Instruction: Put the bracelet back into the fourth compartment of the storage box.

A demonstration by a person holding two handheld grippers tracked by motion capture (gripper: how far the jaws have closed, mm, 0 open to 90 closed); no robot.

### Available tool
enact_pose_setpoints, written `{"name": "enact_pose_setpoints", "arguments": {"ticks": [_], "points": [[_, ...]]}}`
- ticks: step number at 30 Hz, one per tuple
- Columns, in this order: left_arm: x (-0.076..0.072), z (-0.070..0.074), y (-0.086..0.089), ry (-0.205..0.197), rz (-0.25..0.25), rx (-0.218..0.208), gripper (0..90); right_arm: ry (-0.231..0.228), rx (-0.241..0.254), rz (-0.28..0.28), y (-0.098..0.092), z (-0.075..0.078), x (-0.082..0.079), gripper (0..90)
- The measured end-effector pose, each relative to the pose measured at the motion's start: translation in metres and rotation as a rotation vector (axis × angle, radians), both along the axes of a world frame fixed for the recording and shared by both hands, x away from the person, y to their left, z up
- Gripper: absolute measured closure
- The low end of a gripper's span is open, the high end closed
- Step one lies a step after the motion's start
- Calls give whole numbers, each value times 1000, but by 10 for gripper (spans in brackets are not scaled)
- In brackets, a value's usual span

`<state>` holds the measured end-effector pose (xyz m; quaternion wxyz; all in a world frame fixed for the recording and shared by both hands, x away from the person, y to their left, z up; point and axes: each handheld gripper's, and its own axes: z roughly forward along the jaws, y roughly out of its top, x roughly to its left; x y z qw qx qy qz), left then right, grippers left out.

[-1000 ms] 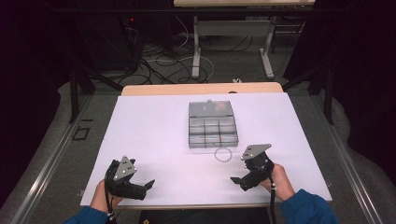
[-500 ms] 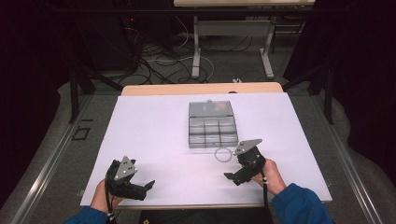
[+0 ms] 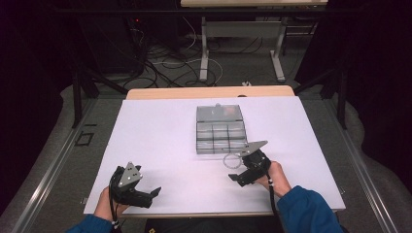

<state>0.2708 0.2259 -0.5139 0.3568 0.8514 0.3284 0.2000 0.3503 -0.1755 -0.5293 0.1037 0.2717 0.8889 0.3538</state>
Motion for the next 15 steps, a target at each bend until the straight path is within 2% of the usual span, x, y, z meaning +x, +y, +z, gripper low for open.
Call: {"name": "enact_pose_setpoints", "arguments": {"ticks": [1,2,5,6,8,9,15], "points": [[0,0,0,2,0,0,2,-5,0,9,0,-1,2,133],[0,0,0,1,-1,2,2,19,1,5,1,-1,2,149],[0,-1,-1,8,-2,-7,2,29,-5,-5,2,-4,6,195],[0,-1,-1,11,-3,-9,2,24,-6,-15,4,-5,8,228],[0,-1,-1,8,-3,-7,2,20,-16,2,5,-7,11,283],[0,-1,-1,11,-3,-8,2,23,-17,-18,7,-8,10,314],[0,0,-1,7,-12,7,2,40,-45,20,13,-12,15,488]]}}
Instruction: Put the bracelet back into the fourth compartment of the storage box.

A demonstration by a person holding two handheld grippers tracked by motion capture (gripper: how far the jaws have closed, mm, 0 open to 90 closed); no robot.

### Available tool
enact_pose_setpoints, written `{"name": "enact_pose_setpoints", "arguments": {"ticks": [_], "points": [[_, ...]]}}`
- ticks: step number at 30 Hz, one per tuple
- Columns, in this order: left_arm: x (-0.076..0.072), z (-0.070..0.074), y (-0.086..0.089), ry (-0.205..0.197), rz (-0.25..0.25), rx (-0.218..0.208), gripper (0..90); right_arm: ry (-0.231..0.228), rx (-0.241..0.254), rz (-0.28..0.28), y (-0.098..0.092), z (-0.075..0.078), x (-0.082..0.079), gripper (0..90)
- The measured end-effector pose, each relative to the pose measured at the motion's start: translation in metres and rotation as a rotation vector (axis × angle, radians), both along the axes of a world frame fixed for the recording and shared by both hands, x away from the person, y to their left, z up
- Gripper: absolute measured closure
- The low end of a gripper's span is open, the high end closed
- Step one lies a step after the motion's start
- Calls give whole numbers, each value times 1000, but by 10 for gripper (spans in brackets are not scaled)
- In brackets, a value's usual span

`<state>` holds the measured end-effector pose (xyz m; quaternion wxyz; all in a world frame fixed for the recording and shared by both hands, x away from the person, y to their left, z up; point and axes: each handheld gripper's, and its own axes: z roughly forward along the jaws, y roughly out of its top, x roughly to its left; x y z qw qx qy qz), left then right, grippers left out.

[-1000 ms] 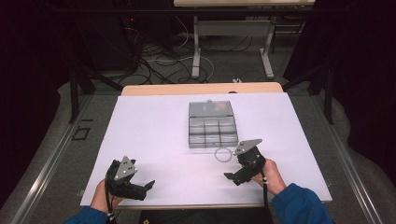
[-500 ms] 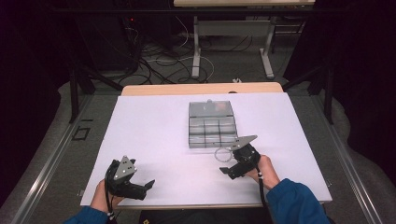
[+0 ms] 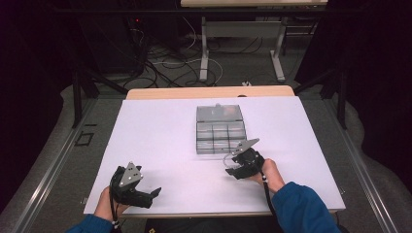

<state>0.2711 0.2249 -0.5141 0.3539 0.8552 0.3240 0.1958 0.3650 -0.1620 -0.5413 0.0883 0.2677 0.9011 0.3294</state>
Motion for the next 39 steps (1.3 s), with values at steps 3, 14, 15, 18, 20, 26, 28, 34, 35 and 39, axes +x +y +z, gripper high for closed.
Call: {"name": "enact_pose_setpoints", "arguments": {"ticks": [3,14,15,18,20,26,28,34,35,39], "points": [[0,0,0,0,0,-2,2,-3,-10,-3,2,-2,2,553],[0,0,0,-2,-5,-4,2,6,-35,18,2,-5,7,713],[0,0,0,0,-4,1,2,4,-40,18,2,-6,7,724],[0,0,0,0,-6,2,2,8,-43,6,1,-6,8,740],[0,0,0,-1,-6,2,2,19,-41,16,1,-6,7,759],[0,0,0,-2,-7,1,2,54,7,-15,-3,-9,9,814],[0,0,0,-2,-8,2,2,49,15,-21,-4,-10,10,825],[0,-1,-1,6,-6,-4,2,1,-30,7,1,-9,6,841],[0,0,-1,3,-6,-2,2,3,-31,10,1,-9,5,848],[-1,-1,-1,8,-6,-4,2,8,-24,-21,1,-9,4,853]]}}
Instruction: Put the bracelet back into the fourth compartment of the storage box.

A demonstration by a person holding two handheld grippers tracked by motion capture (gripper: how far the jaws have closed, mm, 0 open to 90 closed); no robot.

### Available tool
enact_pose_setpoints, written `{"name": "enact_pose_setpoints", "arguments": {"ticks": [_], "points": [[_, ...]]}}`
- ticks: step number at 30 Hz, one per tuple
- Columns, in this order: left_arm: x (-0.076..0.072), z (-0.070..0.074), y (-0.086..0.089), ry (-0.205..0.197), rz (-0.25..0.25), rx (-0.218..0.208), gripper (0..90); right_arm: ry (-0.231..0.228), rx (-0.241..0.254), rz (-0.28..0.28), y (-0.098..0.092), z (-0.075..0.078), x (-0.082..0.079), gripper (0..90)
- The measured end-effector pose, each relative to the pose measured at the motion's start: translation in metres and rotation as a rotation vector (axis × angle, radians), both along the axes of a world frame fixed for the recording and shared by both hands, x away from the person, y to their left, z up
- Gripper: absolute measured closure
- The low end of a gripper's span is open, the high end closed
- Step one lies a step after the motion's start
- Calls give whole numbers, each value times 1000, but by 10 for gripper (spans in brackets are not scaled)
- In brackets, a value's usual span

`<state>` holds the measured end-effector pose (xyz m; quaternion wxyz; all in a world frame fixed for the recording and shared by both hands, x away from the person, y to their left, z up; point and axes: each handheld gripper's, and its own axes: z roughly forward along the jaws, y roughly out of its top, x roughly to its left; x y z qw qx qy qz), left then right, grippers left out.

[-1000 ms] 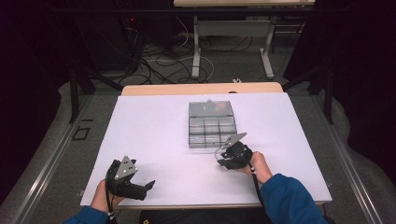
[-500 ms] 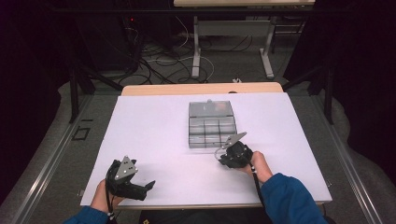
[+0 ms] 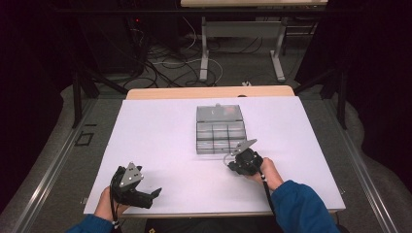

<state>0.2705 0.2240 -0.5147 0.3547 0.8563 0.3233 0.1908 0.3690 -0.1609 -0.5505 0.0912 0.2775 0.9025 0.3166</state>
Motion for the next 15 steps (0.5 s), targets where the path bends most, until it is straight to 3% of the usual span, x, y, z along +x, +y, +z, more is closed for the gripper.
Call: {"name": "enact_pose_setpoints", "arguments": {"ticks": [5,10,15], "points": [[0,1,1,-10,-2,6,2,9,17,-18,-1,0,0,857],[0,1,1,-13,-1,6,2,-10,4,-14,0,1,-1,862],[0,1,1,-13,-1,5,2,-20,22,-17,0,6,-3,863]]}}
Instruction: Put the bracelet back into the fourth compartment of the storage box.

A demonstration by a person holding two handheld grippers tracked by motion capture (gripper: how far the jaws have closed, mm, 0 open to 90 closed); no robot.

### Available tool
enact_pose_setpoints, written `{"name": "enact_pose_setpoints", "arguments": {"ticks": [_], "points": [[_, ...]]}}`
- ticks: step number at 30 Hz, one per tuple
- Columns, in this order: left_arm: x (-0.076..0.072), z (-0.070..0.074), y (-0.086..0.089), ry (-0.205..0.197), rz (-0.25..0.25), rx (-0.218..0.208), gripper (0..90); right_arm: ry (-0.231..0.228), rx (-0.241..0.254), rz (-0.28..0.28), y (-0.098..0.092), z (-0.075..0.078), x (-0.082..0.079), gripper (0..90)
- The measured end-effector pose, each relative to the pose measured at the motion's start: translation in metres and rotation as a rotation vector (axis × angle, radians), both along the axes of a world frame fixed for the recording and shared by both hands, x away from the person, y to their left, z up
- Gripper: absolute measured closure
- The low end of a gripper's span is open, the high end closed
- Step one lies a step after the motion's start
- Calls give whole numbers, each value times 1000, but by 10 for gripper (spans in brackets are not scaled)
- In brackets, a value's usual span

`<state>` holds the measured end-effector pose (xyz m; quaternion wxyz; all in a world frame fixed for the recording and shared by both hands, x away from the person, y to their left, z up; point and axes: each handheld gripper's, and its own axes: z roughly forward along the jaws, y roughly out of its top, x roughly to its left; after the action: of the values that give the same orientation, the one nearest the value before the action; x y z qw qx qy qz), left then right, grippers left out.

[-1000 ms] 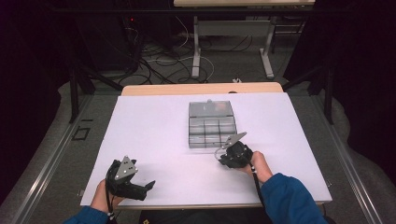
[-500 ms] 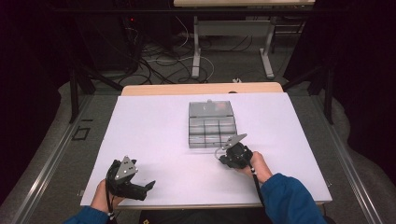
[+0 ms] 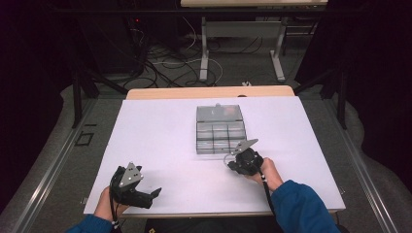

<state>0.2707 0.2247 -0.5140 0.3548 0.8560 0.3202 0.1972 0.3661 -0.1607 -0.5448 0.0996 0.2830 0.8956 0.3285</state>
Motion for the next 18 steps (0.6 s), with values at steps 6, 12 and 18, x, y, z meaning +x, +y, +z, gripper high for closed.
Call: {"name": "enact_pose_setpoints", "arguments": {"ticks": [6,12,18], "points": [[0,0,0,0,-1,1,2,-38,20,-2,-2,9,-2,864],[0,0,0,1,-1,0,2,-46,41,-8,-3,16,-3,866],[0,0,0,2,-2,1,2,-71,64,-32,-6,22,-4,866]]}}
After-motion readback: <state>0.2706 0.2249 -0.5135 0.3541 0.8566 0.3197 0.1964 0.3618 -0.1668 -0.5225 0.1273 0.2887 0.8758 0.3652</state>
